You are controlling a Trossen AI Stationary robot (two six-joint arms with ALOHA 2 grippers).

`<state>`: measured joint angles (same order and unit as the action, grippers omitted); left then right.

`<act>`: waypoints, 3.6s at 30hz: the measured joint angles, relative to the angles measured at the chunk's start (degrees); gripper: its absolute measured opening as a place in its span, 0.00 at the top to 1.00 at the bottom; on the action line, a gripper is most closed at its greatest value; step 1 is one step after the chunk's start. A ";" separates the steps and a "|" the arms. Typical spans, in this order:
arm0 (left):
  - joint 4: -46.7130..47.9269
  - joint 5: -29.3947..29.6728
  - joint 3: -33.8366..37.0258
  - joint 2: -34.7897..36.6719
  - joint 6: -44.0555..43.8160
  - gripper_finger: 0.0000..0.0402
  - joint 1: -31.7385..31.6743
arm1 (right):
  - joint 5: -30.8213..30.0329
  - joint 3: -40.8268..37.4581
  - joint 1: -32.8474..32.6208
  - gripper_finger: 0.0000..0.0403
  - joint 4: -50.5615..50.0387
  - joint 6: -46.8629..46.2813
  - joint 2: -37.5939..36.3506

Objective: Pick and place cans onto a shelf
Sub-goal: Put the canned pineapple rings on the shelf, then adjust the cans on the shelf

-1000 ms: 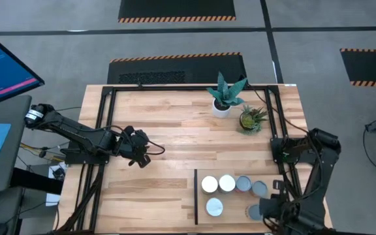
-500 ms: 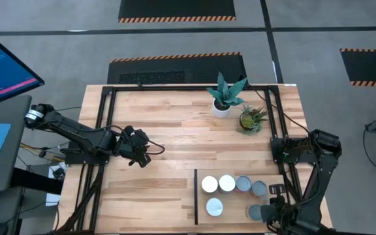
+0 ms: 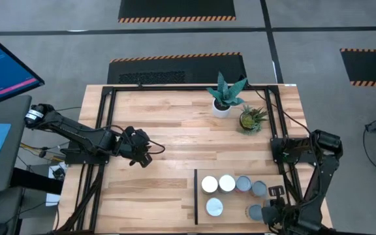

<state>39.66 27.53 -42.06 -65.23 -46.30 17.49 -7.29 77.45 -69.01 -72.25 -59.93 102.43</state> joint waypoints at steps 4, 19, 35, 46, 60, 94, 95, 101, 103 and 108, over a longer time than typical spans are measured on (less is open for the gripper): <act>-0.21 0.00 0.00 -0.02 0.00 0.85 -0.01 | 0.01 -0.06 0.00 0.77 1.58 -0.15 0.00; -0.17 0.07 0.00 0.00 0.57 0.85 0.00 | 5.92 -0.06 0.02 0.77 2.15 -4.15 0.00; -0.15 0.11 0.00 -0.01 1.68 0.85 -0.01 | 11.08 -0.04 0.02 0.77 2.05 -13.40 0.00; -0.13 0.09 0.00 -0.01 2.60 0.85 0.00 | 11.71 -0.04 0.02 0.77 1.90 -17.26 0.00; -0.12 0.09 0.00 0.00 2.60 0.85 -0.02 | 9.61 2.92 0.04 0.77 -5.55 -20.86 0.00; -0.13 0.35 0.00 0.00 5.16 0.85 0.00 | -11.95 13.86 15.69 0.77 13.17 14.01 6.31; -0.12 0.35 0.00 0.00 5.16 0.85 0.00 | -11.70 13.86 15.69 0.77 13.40 13.86 7.08; -0.08 0.33 0.00 0.00 5.36 0.85 0.00 | -8.72 13.84 15.21 0.77 13.36 12.81 10.04; -0.08 0.20 0.00 0.00 5.58 0.85 0.00 | -7.94 13.84 15.17 0.77 12.85 11.82 10.45; -0.12 0.17 0.00 0.00 5.60 0.85 0.00 | -6.66 13.86 14.90 0.77 10.26 7.64 10.41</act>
<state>39.54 27.70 -42.06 -65.23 -40.71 17.49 -13.95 91.31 -54.11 -62.00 -52.29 112.85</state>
